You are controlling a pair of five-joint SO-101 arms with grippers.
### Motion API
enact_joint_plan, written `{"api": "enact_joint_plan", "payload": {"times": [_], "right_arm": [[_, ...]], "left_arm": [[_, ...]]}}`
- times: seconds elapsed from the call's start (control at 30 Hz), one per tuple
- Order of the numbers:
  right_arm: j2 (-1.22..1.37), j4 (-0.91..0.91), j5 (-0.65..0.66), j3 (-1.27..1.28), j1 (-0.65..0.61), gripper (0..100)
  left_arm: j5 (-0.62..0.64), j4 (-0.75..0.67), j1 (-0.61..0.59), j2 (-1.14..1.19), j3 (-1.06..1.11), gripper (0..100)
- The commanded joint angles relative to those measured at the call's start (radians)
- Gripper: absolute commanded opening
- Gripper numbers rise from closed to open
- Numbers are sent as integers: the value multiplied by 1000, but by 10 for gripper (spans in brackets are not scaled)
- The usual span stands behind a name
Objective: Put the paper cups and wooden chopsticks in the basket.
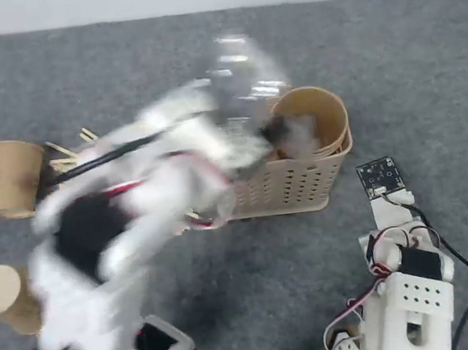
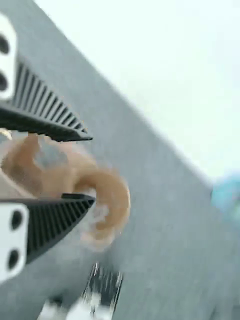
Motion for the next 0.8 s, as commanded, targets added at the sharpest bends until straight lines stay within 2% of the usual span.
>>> {"api": "enact_joint_plan", "payload": {"times": [0.0, 0.23, 0.33, 0.4, 0.57, 0.77], "right_arm": [[-22, -21, 8, -8, 4, 162], [-22, -18, 8, -8, 5, 162], [-22, -16, 8, -8, 7, 162], [-22, -16, 8, -8, 8, 162], [-22, -15, 8, -6, 7, 162], [-22, -15, 8, -6, 5, 162]], "left_arm": [[15, 34, -216, -135, -4, 160], [12, 222, -672, -207, -2, 160], [9, 216, -921, -215, 94, 160], [-40, 209, -1051, -206, 186, 160], [-199, 81, -1208, -215, 495, 159], [-209, -130, -1338, -213, 766, 159]]}}
